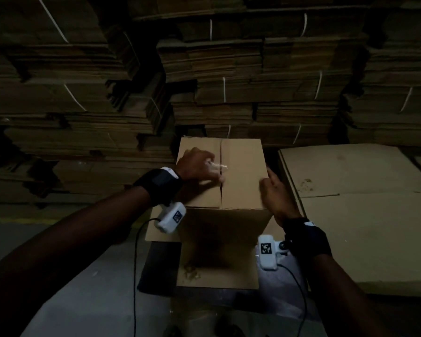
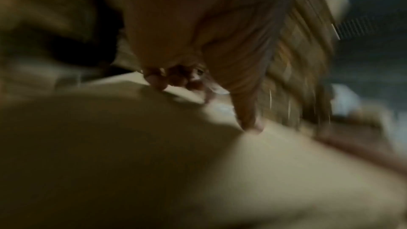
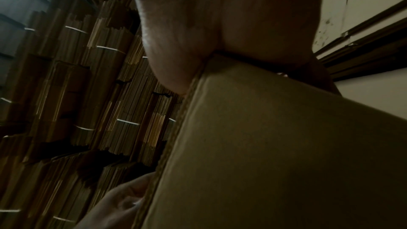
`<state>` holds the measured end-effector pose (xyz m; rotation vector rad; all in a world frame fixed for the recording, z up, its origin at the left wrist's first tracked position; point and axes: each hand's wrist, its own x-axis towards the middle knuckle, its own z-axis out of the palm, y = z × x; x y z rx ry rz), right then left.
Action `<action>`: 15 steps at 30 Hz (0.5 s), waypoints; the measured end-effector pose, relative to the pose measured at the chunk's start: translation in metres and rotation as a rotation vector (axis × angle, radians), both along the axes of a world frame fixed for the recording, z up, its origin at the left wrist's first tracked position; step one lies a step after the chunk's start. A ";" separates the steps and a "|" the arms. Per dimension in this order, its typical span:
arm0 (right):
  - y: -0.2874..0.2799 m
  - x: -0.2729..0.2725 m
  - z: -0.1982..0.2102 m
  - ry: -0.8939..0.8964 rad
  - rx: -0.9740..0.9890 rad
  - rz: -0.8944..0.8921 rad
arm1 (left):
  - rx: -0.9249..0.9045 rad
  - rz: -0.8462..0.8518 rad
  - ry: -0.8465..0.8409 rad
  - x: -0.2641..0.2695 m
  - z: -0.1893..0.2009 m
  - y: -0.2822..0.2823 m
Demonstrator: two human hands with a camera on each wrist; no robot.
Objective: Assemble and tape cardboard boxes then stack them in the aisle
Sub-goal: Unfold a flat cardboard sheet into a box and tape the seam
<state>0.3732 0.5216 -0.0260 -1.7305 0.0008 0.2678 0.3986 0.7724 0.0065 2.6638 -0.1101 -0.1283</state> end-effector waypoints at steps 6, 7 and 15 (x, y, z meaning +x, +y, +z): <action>-0.001 0.001 -0.001 0.010 -0.009 -0.011 | 0.202 -0.192 0.058 -0.012 0.001 -0.008; -0.001 0.001 0.001 0.013 -0.004 -0.011 | 0.130 -0.232 0.046 -0.009 0.002 -0.010; -0.001 -0.001 0.005 0.036 -0.001 -0.010 | 0.273 -0.222 0.053 0.035 0.019 -0.013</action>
